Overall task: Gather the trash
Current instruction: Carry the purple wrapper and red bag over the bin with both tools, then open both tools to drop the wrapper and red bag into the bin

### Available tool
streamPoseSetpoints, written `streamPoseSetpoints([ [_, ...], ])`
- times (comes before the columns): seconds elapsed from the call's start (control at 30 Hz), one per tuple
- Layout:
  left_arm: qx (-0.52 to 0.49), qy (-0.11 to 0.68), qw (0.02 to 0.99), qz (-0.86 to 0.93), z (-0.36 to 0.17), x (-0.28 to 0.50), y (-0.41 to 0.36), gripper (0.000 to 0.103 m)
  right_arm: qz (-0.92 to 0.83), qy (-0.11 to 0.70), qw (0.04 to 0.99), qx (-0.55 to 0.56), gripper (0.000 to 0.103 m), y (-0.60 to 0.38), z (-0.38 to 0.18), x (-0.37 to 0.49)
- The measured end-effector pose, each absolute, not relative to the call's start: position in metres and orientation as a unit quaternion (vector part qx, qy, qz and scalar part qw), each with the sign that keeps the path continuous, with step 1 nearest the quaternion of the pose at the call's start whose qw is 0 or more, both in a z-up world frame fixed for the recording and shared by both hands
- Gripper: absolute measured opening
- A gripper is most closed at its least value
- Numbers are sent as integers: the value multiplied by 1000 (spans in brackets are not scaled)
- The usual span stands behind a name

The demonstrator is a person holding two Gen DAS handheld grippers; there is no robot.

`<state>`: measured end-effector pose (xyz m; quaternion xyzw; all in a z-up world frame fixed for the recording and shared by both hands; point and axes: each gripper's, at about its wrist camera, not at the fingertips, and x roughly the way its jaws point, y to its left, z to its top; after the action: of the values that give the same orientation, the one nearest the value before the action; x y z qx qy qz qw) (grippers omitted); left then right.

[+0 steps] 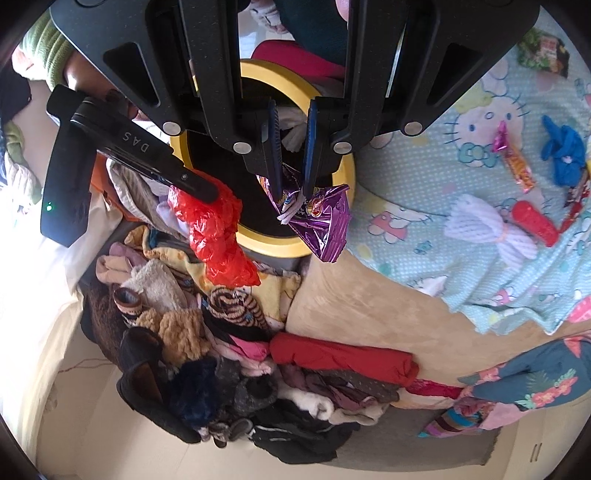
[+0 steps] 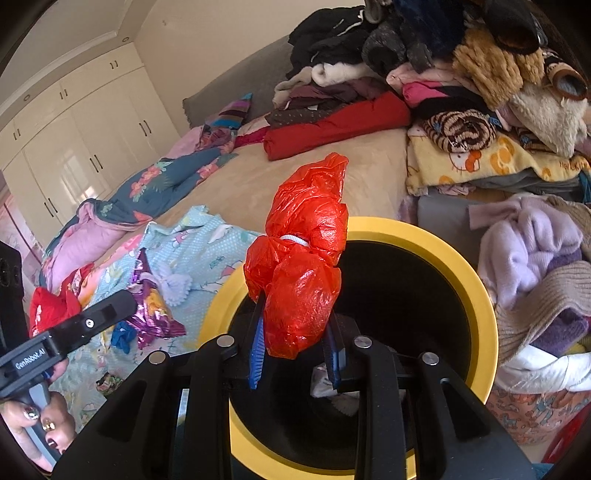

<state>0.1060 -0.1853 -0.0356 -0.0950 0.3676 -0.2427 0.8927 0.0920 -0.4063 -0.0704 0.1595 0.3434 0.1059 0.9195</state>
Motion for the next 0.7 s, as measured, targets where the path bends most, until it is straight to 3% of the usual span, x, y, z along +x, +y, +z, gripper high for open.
streamPoseSetpoints([
  [0.7,-65,414,867,-270,-71,142,-229,7,67,401,889,212,27,-436,-108,104],
])
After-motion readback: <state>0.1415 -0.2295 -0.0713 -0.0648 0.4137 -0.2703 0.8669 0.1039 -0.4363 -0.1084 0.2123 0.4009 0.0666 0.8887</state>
